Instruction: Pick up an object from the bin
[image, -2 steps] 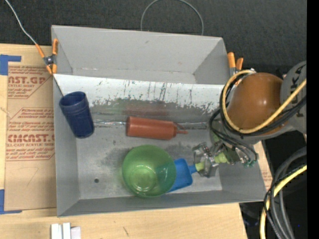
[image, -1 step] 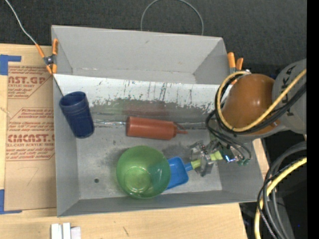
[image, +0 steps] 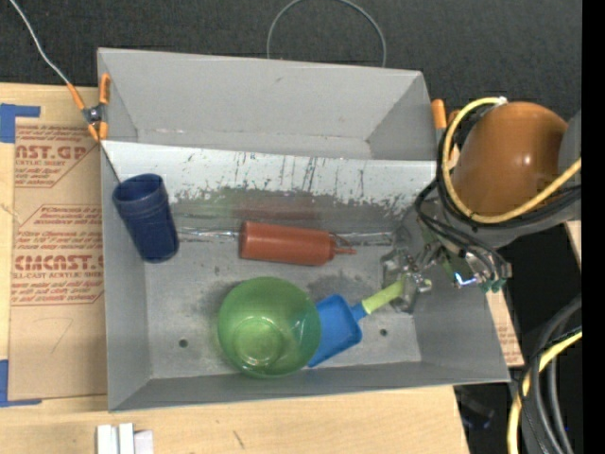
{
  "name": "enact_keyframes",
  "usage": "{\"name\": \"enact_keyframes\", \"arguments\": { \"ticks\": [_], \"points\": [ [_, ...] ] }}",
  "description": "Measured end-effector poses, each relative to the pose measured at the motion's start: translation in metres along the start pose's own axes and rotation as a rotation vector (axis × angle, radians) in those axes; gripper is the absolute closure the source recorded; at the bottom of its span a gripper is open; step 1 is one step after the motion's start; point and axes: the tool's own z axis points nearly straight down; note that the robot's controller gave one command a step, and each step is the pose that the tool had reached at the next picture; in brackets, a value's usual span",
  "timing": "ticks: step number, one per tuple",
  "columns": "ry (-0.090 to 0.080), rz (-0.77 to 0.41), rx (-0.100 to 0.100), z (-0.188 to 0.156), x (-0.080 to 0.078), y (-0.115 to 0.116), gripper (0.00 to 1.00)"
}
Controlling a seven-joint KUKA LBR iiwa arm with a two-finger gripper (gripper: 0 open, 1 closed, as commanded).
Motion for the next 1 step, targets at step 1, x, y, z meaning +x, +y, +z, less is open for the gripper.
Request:
{"name": "enact_keyframes", "arguments": {
  "ticks": [1],
  "points": [
    [-0.012, 0.008, 0.004, 0.0535, -0.0075, 0.0029, 1.00]
  ]
}}
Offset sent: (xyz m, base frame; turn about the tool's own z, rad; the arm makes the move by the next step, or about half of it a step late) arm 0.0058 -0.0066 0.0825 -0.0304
